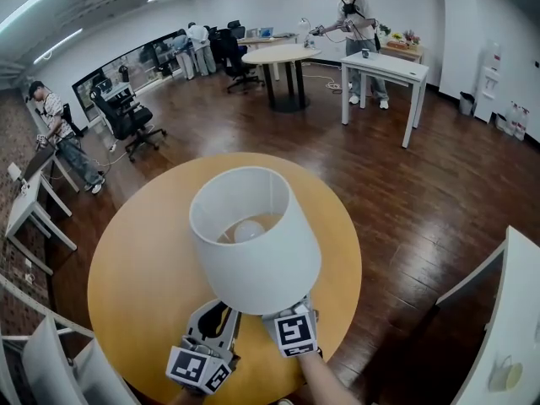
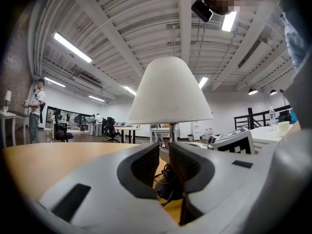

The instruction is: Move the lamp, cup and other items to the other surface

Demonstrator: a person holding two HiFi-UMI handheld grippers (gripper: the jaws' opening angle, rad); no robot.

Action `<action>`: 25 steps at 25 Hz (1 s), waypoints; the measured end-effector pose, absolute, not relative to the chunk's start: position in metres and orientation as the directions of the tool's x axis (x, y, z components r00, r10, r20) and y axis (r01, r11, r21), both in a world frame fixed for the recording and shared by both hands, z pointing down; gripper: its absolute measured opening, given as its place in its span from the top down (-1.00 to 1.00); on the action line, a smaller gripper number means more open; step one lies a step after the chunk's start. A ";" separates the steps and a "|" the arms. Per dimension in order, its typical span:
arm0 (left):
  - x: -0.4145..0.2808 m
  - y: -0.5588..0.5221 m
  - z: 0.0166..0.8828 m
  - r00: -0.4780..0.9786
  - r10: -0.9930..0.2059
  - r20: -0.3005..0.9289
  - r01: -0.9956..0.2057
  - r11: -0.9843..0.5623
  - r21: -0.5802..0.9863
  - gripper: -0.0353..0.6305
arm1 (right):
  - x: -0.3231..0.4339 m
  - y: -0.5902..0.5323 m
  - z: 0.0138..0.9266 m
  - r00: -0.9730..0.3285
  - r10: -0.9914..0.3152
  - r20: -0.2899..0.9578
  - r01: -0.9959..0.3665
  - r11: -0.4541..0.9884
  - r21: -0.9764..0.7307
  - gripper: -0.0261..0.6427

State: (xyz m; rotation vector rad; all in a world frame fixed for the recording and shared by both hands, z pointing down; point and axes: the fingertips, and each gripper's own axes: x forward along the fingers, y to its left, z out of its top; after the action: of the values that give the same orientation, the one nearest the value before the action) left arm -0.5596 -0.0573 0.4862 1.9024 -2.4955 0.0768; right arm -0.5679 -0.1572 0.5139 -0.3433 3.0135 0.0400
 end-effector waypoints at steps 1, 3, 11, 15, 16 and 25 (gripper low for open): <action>-0.558 -0.058 0.487 -0.265 -0.964 0.030 -0.964 0.264 -0.033 0.67 | -0.566 -0.159 0.516 -0.969 -0.223 -0.107 -0.226 0.974 0.013 0.21; -0.558 -0.056 0.490 -0.266 -0.964 0.030 -0.964 0.265 -0.024 0.67 | -0.564 -0.161 0.520 -0.969 -0.229 -0.094 -0.230 0.973 -0.002 0.04; -0.543 -0.053 0.496 -0.266 -0.962 0.061 -0.964 0.266 0.000 0.67 | -0.521 -0.152 0.521 -0.966 -0.249 -0.065 -0.249 0.968 -0.014 -0.04; -0.511 -0.055 0.488 -0.232 -0.969 0.081 -0.972 0.233 0.006 0.68 | -0.476 -0.140 0.509 -0.967 -0.254 -0.024 -0.253 0.967 -0.009 -0.01; -0.499 -0.056 0.485 -0.219 -0.972 0.084 -0.975 0.221 0.008 0.72 | -0.461 -0.137 0.505 -0.967 -0.256 -0.015 -0.256 0.967 -0.009 0.07; -0.342 -0.089 0.442 -0.064 -0.997 0.037 -0.998 0.065 0.020 0.86 | -0.295 -0.116 0.447 -0.948 -0.318 -0.007 -0.318 0.948 0.018 0.72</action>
State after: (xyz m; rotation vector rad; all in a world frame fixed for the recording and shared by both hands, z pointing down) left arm -0.3421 -0.0887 0.4418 2.1202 -2.2624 0.0162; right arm -0.2952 -0.1156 0.4472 -0.5051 3.0960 0.0290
